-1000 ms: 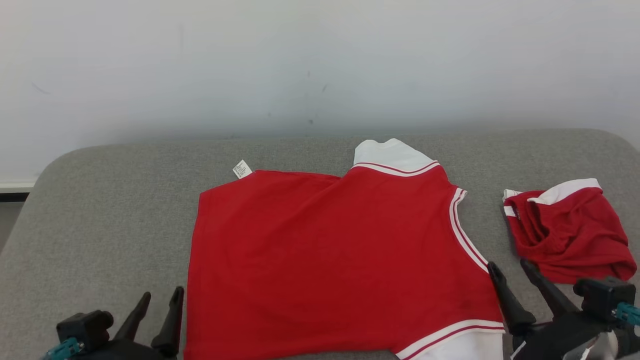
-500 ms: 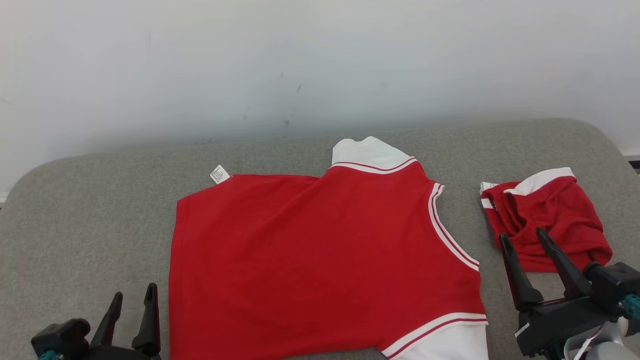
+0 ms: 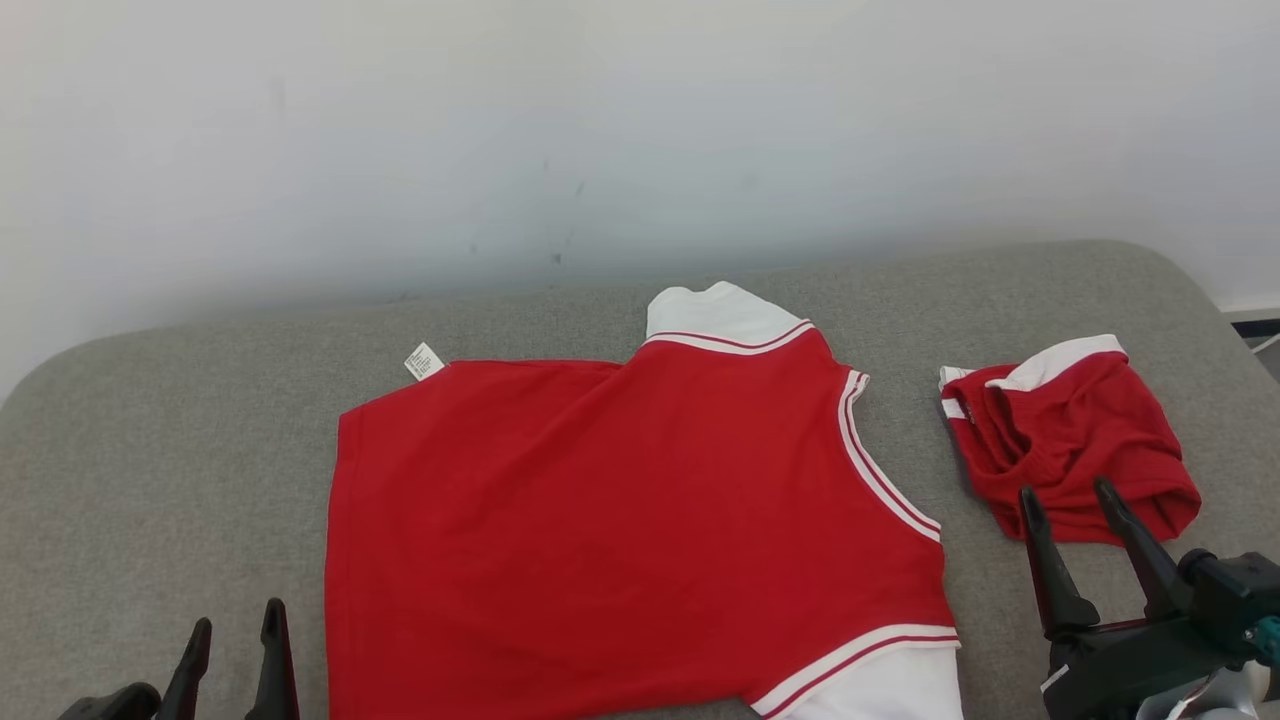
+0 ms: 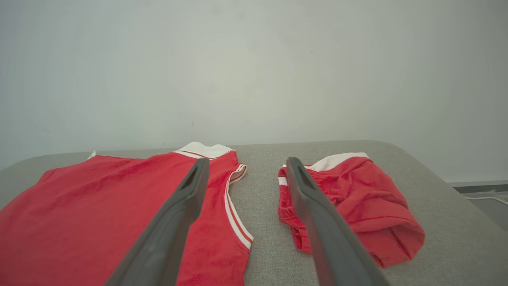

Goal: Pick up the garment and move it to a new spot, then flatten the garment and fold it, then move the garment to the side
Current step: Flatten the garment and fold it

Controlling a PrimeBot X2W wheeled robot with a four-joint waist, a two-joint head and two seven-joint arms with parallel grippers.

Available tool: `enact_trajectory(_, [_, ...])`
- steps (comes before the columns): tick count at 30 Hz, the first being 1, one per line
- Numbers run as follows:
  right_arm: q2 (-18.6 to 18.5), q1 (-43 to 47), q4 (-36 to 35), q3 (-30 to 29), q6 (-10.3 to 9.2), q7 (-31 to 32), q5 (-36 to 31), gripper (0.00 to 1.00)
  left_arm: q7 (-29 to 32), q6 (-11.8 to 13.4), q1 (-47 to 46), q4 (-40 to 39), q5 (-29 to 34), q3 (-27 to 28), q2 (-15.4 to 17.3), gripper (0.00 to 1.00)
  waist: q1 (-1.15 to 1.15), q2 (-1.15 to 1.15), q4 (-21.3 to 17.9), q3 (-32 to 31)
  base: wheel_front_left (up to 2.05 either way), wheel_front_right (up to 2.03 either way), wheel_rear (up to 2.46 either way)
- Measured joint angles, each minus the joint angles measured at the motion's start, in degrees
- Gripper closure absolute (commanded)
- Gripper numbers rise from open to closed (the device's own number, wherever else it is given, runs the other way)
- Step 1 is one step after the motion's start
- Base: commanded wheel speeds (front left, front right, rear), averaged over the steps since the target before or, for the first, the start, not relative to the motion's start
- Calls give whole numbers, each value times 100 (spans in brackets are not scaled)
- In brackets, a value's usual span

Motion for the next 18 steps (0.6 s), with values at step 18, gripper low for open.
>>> enact_trajectory(18, [116, 183, 3, -160, -1, -7, -435, 0, 0, 0, 213, -248, 1351, 338, -182, 0, 0, 0, -27, -17, 0, 0, 0])
